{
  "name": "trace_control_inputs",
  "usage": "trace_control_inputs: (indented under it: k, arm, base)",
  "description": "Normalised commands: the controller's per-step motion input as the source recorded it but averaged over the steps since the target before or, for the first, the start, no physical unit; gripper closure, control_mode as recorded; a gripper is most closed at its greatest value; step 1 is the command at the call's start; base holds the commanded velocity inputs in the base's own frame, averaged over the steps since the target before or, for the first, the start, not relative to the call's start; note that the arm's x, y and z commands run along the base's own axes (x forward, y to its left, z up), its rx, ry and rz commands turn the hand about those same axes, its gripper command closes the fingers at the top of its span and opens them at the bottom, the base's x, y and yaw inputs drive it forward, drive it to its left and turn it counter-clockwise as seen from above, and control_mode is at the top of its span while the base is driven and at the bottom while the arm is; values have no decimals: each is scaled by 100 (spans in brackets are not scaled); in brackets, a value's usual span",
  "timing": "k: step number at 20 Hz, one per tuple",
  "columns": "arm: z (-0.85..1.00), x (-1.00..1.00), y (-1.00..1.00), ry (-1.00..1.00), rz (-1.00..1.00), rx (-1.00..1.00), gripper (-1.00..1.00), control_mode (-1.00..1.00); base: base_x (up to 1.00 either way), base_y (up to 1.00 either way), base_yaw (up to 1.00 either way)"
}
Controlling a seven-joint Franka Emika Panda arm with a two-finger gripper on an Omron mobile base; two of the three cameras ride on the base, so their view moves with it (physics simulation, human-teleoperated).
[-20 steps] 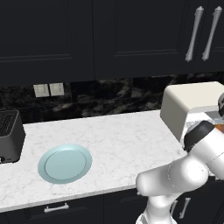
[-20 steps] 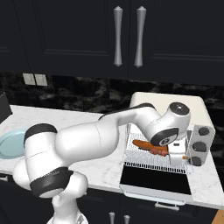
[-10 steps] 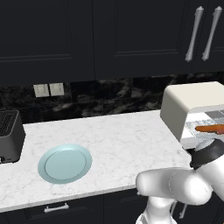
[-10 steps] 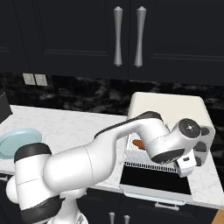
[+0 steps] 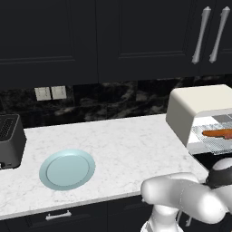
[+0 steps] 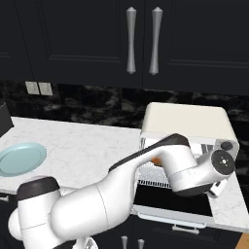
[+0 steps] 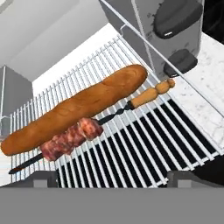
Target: Pick up the kebab skewer and baguette bread, and place them inside the toaster oven. Close the toaster oven door and start by setting the timer.
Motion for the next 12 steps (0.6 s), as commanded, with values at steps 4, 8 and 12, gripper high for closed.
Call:
trace_control_inputs:
  k: [4, 8, 12]
  arm:
    - [-27, -44, 9, -19, 50, -32, -100, -100]
    - [-39, -35, 18, -29, 40, -27, -100, -100]
    - [-34, -6, 19, -31, 28, -22, -100, -100]
  base:
    - [0, 0, 0]
    - [0, 0, 0]
    - [0, 0, 0]
